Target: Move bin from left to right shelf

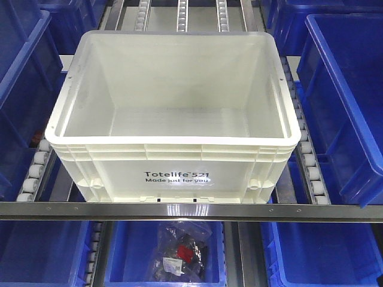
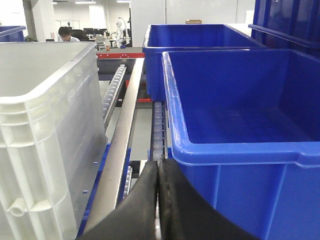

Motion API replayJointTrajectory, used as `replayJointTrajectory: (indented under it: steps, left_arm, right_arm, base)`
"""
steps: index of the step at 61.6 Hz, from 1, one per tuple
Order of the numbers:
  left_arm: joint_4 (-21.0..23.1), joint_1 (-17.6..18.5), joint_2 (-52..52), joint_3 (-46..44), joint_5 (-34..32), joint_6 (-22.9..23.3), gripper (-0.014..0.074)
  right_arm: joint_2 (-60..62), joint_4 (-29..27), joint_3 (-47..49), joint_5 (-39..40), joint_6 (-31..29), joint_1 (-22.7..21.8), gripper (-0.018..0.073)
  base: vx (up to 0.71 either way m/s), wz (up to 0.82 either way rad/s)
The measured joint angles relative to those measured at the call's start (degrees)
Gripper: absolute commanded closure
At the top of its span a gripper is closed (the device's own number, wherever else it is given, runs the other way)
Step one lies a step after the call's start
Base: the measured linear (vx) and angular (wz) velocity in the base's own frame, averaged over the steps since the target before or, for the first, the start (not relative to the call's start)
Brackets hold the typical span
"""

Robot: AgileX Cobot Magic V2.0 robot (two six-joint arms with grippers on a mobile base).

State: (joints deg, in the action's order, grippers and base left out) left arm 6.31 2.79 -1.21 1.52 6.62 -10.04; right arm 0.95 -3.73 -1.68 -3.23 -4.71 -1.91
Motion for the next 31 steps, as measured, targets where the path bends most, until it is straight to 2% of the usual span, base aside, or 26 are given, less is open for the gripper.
replayJointTrajectory:
  steps: [31]
  left_arm:
    - [0.0,0.0,0.0,0.0,0.0,0.0,0.0603]
  right_arm:
    - [0.0,0.0,0.0,0.0,0.0,0.0,0.0568]
  base:
    - [0.0,0.0]
